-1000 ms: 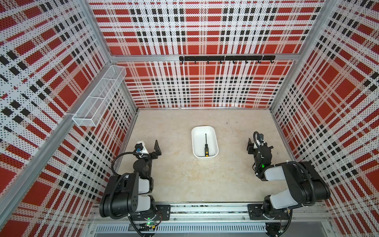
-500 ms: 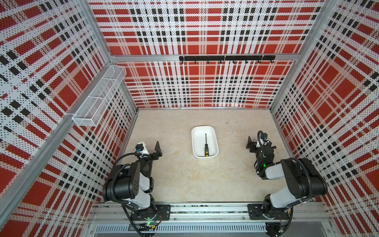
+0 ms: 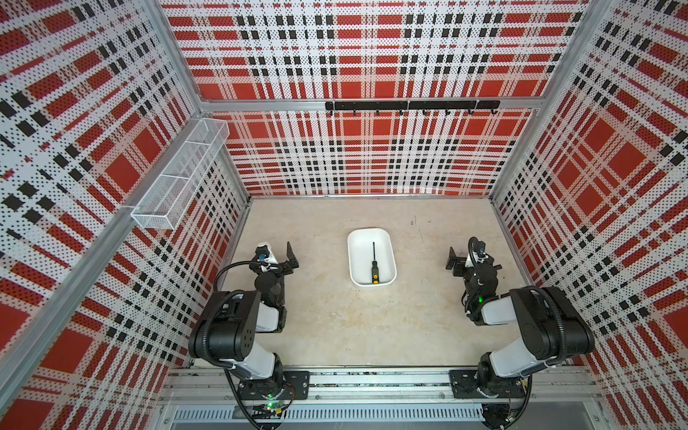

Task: Put the screwdriver in the bin
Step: Reset both arms

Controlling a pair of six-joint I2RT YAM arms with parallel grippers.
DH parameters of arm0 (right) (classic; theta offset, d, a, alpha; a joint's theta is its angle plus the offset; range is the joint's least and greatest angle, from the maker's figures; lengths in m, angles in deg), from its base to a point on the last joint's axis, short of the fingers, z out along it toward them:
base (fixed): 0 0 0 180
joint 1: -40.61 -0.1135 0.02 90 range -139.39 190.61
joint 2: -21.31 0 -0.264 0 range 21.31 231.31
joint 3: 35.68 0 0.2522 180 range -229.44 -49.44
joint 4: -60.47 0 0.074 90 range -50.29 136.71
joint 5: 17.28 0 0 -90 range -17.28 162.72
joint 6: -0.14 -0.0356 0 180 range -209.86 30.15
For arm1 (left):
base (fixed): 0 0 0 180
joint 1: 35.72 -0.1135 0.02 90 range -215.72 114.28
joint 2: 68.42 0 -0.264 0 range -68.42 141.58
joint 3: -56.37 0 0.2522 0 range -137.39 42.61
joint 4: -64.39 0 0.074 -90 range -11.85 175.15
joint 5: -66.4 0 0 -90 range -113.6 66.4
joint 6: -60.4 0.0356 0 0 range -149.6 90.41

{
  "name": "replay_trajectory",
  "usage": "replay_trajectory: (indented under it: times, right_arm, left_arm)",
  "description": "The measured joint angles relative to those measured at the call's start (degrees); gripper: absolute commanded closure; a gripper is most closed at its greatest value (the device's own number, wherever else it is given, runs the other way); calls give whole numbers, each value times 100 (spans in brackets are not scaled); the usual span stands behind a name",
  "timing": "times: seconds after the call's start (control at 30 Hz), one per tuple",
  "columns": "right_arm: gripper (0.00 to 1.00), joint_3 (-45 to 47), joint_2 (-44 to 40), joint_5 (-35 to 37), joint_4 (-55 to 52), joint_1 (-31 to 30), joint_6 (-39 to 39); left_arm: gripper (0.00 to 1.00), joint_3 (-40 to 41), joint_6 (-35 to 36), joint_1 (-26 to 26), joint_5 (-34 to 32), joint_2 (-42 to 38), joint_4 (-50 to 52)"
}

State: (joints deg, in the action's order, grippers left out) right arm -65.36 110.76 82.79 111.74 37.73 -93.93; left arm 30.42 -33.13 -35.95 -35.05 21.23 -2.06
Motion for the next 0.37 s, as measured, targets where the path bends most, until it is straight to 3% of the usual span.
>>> replay_trajectory:
  times: [0.37]
  right_arm:
    - [0, -4, 2, 0, -2, 0, 0]
  left_arm:
    - [2, 0, 74, 79, -223, 0, 15]
